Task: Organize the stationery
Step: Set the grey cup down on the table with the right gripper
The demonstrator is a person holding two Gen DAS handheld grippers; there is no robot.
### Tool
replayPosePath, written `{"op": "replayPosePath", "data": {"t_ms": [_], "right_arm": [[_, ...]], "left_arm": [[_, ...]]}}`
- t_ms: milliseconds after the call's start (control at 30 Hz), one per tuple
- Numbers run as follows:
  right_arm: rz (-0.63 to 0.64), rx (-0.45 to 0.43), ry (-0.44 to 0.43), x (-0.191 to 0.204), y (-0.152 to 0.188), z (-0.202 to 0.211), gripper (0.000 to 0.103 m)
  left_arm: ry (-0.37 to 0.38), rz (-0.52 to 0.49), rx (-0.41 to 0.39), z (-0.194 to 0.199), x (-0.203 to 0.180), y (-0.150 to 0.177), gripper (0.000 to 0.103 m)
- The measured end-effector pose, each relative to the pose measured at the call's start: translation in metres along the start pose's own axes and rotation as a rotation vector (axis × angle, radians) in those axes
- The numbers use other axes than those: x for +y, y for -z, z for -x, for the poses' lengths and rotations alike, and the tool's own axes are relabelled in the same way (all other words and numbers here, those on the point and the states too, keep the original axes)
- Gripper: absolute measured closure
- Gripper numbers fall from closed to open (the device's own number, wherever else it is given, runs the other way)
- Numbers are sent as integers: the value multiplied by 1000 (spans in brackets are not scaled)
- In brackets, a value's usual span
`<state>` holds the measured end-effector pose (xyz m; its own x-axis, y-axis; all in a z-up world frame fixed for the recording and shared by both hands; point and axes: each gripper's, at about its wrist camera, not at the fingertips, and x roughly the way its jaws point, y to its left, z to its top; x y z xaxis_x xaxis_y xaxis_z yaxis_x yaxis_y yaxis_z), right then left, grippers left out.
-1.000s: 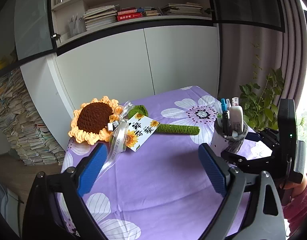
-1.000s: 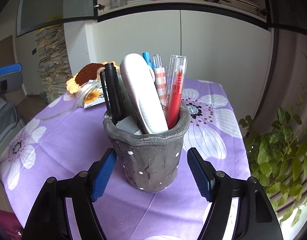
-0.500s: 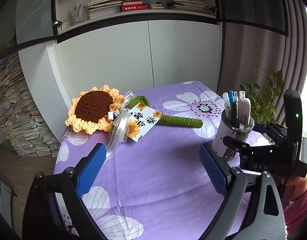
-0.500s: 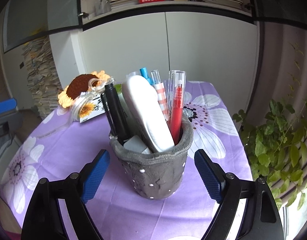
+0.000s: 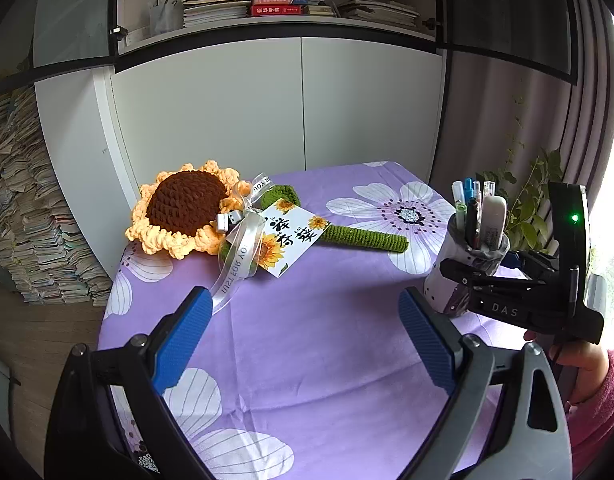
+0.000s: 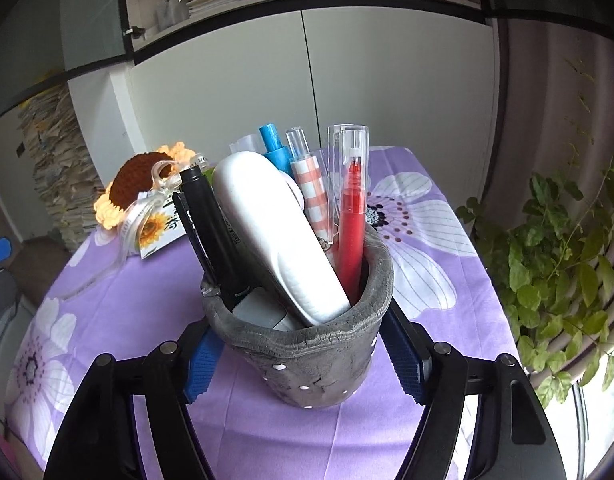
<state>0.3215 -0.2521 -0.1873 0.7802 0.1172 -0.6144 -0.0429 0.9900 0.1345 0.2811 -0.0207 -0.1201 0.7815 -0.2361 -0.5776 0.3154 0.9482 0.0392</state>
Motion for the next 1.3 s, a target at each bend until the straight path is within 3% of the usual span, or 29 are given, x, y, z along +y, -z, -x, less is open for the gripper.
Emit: {"op": "replayPosePath", "data": {"t_ms": [233,567,767,967,1300], "right_arm": [[-20,-7,-12,6,-2,4,29],[106,-16,-82,65,-17,3,29],[116,12,-115,93,-26,-17,29],[76,57,-103,97,-28,-43,29],[74,62,-95,97,-26,-48,28]], "left_arm": [[-11,27,1,-1,14,3,9],[-60,72,9,-1,39,11,9],[-88,118,21,2,60,19,9],[-102,136,17,3,72,22,9],[-88,128,31,-8,69,20,9]]}}
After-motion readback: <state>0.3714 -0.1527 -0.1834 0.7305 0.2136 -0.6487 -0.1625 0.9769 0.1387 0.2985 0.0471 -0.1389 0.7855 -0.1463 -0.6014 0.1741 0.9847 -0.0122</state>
